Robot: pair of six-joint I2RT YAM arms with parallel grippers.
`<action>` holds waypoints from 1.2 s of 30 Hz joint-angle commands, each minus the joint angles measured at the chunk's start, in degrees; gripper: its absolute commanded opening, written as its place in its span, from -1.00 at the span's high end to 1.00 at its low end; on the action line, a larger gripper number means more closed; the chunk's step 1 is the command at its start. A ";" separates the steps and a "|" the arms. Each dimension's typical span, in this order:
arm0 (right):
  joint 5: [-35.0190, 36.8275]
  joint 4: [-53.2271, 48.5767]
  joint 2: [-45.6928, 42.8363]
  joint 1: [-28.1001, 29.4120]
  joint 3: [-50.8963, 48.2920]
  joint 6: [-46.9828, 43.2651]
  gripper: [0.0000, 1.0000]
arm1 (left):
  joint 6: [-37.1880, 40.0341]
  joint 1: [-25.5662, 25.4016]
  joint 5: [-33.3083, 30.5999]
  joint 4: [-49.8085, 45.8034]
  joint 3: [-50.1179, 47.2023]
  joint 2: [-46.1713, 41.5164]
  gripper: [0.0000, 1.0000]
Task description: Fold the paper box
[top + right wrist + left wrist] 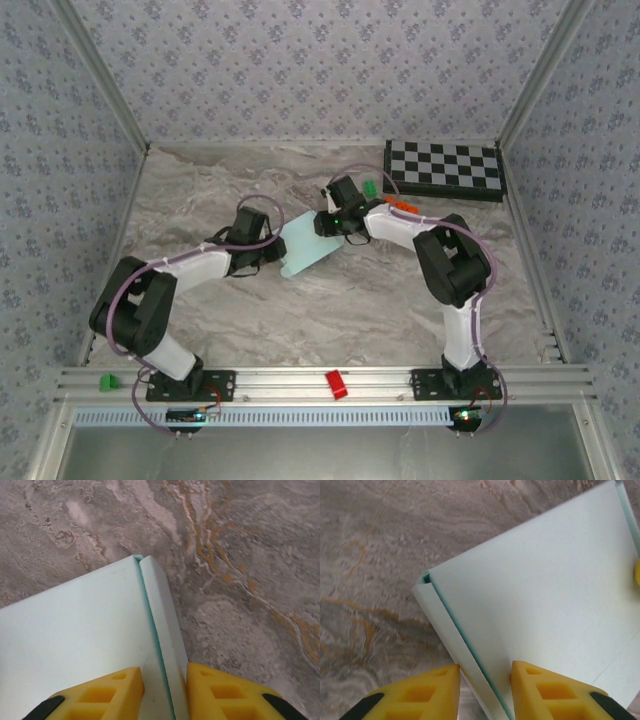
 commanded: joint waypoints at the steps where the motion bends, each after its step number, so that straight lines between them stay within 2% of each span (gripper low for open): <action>1: -1.97 -6.91 4.35 2.04 2.55 -3.59 0.38 | -3.37 -2.33 -1.50 -0.97 -3.55 -1.94 0.36; 6: -1.13 -9.16 5.69 2.39 6.19 -5.36 0.36 | -3.90 -3.57 -1.84 -2.31 -5.05 -5.02 0.30; 11: -0.21 -10.88 3.59 1.83 8.68 -5.90 0.24 | -2.51 -3.59 -3.52 -5.80 -4.41 -9.64 0.13; 16: -0.12 -10.84 0.97 0.31 9.03 -5.60 0.12 | 1.75 -3.65 -7.75 -11.37 -1.56 -13.04 -0.09; 21: -0.20 -9.96 -2.79 -0.59 6.01 -5.00 0.04 | 8.33 -2.35 -10.20 -15.36 2.51 -12.91 -0.22; 26: -0.77 -6.32 -9.24 -1.74 -1.01 -2.23 0.01 | 16.06 2.98 -2.26 -12.65 5.46 -9.91 -0.38; 31: -0.06 -3.29 -16.09 -2.41 -9.24 0.52 -0.02 | 26.09 6.46 7.47 -11.61 11.00 -1.77 -0.56; 36: 2.07 -1.19 -21.43 -2.54 -17.90 2.79 -0.06 | 29.72 8.61 15.37 -10.63 15.61 6.87 -0.57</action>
